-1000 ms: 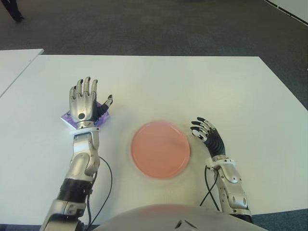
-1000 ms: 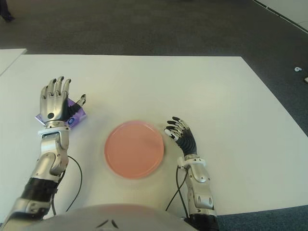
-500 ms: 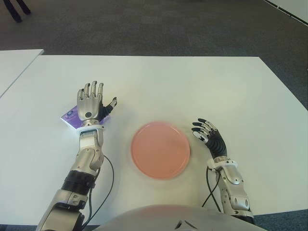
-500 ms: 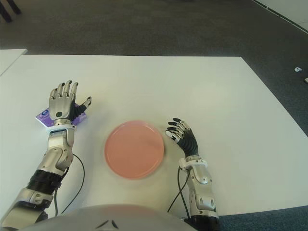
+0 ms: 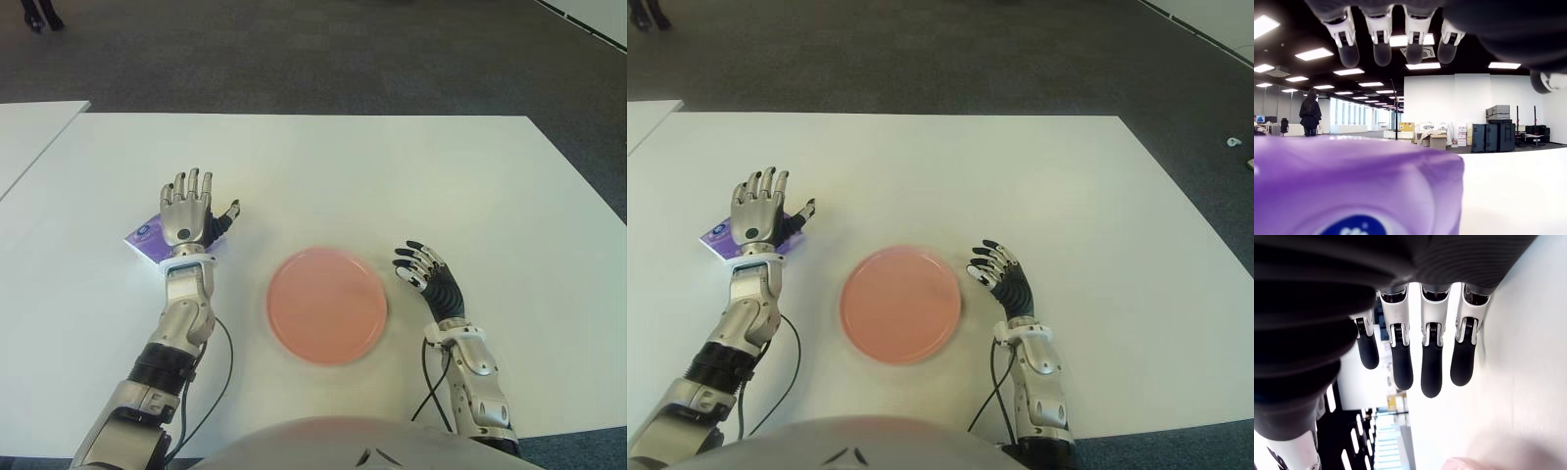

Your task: Put the tissue paper into the plate.

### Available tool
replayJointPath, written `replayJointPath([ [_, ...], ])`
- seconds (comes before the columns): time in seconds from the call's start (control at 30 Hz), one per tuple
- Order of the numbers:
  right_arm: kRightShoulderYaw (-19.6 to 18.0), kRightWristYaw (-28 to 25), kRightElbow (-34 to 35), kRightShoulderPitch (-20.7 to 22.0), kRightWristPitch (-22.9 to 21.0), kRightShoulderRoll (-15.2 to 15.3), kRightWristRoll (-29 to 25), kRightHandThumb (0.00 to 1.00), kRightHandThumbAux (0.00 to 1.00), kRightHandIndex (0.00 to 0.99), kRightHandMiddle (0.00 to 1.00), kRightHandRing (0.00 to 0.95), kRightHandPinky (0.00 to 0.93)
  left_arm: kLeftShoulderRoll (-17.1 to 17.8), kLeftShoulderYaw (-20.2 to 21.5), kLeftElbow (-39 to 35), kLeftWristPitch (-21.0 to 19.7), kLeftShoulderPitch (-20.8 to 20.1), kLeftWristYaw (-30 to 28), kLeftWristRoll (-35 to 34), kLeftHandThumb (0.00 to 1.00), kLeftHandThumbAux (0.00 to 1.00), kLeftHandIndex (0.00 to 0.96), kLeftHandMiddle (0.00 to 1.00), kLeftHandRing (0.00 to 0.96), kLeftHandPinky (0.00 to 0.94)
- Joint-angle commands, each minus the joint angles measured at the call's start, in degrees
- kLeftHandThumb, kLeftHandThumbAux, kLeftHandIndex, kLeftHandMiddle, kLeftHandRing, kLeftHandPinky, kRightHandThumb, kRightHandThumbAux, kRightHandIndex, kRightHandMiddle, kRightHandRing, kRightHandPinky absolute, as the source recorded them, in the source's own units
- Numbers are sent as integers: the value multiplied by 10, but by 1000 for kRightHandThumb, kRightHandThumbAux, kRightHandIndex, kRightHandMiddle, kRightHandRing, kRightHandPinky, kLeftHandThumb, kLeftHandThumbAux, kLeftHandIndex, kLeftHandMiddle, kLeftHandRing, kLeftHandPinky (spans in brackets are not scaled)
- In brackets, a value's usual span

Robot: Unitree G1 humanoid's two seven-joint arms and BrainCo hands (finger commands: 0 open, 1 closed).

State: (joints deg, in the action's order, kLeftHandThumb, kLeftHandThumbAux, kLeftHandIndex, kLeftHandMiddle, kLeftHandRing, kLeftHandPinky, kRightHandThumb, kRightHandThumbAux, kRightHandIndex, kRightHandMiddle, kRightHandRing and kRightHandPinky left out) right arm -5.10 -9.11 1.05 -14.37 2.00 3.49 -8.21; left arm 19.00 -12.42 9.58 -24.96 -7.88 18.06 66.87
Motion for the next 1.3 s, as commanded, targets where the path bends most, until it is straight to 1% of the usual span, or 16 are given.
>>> replayJointPath([
  [0.03,-3,5,-52,-27,-36,3,3,265,745,215,343,371,383,8,-11,12,-8,0,-6,-7,229,94,0,0,0,0],
  [0.23,-1,6,-55,-25,-38,8,11,252,731,203,344,365,356,17,-20,5,-15,6,-12,-1,230,93,0,0,0,0],
  [0.33,-1,6,-60,-22,-35,11,14,240,719,199,344,363,360,22,-25,1,-19,10,-15,0,232,97,0,0,0,0],
  [0.57,1,14,-72,-19,-29,14,23,227,721,198,343,362,360,28,-24,-28,-26,26,-19,-7,242,104,0,0,0,0],
  [0.8,-1,5,-82,-16,-22,17,16,231,709,195,341,359,355,34,-22,-54,-32,42,-36,-8,258,104,0,0,0,0],
  [0.93,0,4,-75,-17,-25,18,14,241,711,202,348,367,373,36,-20,-51,-33,43,-35,-10,266,105,0,0,0,0],
  [1.1,0,10,-76,-16,-29,18,16,239,718,204,350,368,363,40,-20,-43,-36,45,-37,-11,274,106,0,0,0,0],
  [1.3,-5,13,-83,-11,-28,15,12,263,728,206,355,374,379,44,-21,-31,-39,44,-33,-14,272,114,0,0,0,0],
])
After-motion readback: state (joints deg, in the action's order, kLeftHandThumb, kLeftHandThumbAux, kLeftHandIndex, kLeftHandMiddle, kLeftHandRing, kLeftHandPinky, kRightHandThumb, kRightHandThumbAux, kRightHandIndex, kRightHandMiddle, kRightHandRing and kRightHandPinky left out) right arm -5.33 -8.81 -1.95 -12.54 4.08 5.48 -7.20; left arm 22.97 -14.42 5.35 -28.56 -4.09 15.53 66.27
